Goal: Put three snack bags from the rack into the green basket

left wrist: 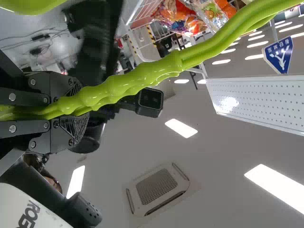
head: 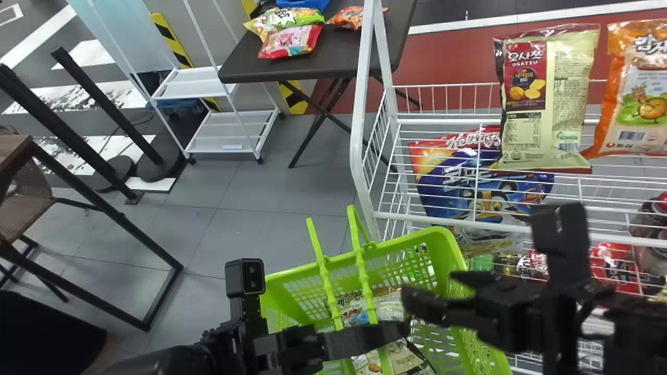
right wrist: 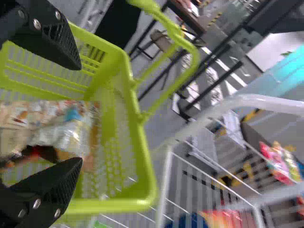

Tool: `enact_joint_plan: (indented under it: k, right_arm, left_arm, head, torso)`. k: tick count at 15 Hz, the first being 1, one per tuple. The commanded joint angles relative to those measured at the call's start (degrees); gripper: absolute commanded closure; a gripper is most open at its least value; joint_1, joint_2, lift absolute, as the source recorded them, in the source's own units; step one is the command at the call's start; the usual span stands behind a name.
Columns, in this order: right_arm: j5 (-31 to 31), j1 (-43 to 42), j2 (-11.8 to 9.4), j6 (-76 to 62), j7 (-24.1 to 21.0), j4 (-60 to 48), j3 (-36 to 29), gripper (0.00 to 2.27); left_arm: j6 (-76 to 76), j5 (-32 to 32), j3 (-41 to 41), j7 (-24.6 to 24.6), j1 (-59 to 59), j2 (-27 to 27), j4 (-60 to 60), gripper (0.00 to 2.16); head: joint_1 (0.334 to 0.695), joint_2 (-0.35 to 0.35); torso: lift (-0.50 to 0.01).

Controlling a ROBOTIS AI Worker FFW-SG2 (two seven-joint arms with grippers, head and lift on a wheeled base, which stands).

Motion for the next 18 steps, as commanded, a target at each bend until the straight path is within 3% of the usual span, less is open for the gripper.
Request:
enact_joint_plan:
  k: [1,3,6,8,13,14,18]
  right_arm:
    - [1.92,-2.02,0.41,-1.60,-0.49,-0.30,-3.85,0.03]
    - [5.97,-4.30,0.50,-4.76,-1.63,1.28,-5.52,0.04]
    - [7.81,-8.08,0.50,-9.15,-2.51,6.55,-7.54,0.04]
    - [9.40,-9.14,0.58,-11.61,-2.69,8.04,-9.74,0.04]
    - [9.75,-13.09,-0.30,-11.79,-2.69,12.09,-18.44,0.04]
    - [9.75,-13.97,-0.74,-11.79,-2.69,13.32,-19.32,0.04]
    - [12.38,-17.57,-0.91,-18.12,-2.69,20.00,-20.55,0.04]
  left_arm:
    - [0.00,0.07,0.00,-0.02,0.16,0.08,0.00,2.15]
    - [0.00,0.07,0.00,-0.11,0.25,0.26,0.00,2.15]
    - [0.00,0.07,-0.09,-0.11,0.34,0.26,0.00,2.15]
    - [0.00,0.07,0.00,-0.11,0.69,0.26,0.00,2.15]
    - [0.00,0.07,0.08,-0.11,0.87,0.17,-0.18,2.15]
    - [-0.18,0.07,0.00,-0.11,0.87,0.17,-0.18,2.15]
    - [0.00,0.07,0.08,-0.28,0.95,0.17,-0.18,2.15]
  head:
    - [0.695,0.350]
    - [0.695,0.303]
    - [0.695,0.197]
    - [0.695,0.163]
    - [0.695,0.039]
    - [0.695,-0.008]
    - [0.695,-0.076]
  torso:
    - [0.000]
    - [0.000]
    - [0.000]
    - [0.000]
    - [0.000]
    - [0.000]
    - [0.000]
